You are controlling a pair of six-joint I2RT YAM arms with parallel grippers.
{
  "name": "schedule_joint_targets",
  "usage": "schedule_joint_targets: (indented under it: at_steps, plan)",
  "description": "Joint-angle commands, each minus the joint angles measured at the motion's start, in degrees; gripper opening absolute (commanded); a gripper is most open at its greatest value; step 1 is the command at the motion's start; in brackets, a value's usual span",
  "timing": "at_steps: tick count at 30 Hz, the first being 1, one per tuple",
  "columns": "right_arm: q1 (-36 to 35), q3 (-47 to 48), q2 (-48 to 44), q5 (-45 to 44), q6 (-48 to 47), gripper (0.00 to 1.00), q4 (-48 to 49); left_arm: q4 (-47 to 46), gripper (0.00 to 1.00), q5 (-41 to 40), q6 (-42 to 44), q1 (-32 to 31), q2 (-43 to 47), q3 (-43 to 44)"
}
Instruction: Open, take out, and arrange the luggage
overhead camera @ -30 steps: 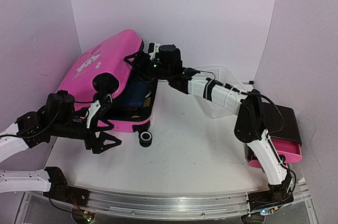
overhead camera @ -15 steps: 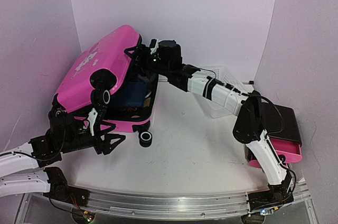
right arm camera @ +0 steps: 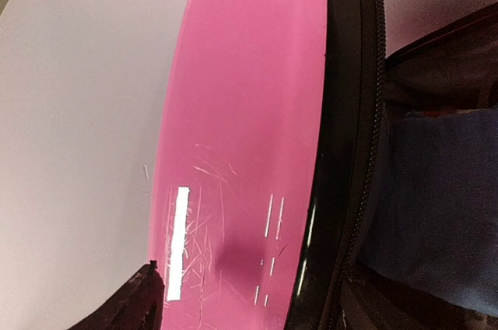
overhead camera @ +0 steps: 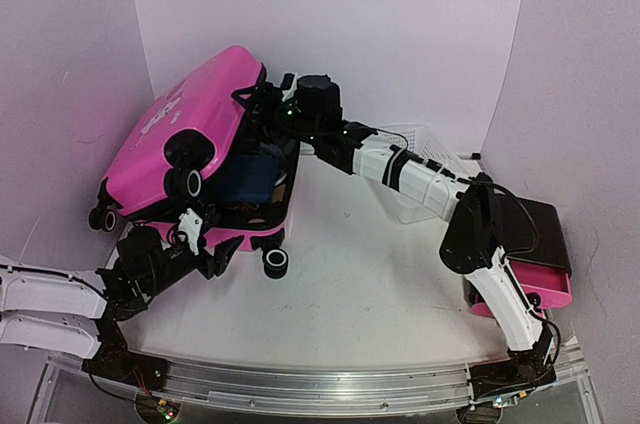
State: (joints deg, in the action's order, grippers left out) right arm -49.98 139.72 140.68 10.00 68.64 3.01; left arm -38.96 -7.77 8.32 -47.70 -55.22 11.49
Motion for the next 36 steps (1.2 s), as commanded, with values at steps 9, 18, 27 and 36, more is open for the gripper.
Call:
schedule_joint_targets:
  at_steps: [9,18,27,36]
  plan:
    - [-0.87,3.14,-2.25,-0.4,-0.35,0.71,7.08,-14.29,0.76,-21.78,30.67,-0.07,-14.67,15.95]
    - [-0.81,-0.04,-4.25,0.55,-1.23,0.74,7.98,-14.19,0.82,-40.0,41.6,1.47,-21.67,27.95]
    - [3.07,-18.45,-15.86,-0.38,-6.42,0.92,5.28,-9.15,0.83,-42.94,46.52,2.47,-15.49,32.53]
    - [4.95,-28.28,-22.33,-3.6,-26.37,0.98,-17.13,13.21,0.86,-42.77,38.9,10.4,-11.44,41.49]
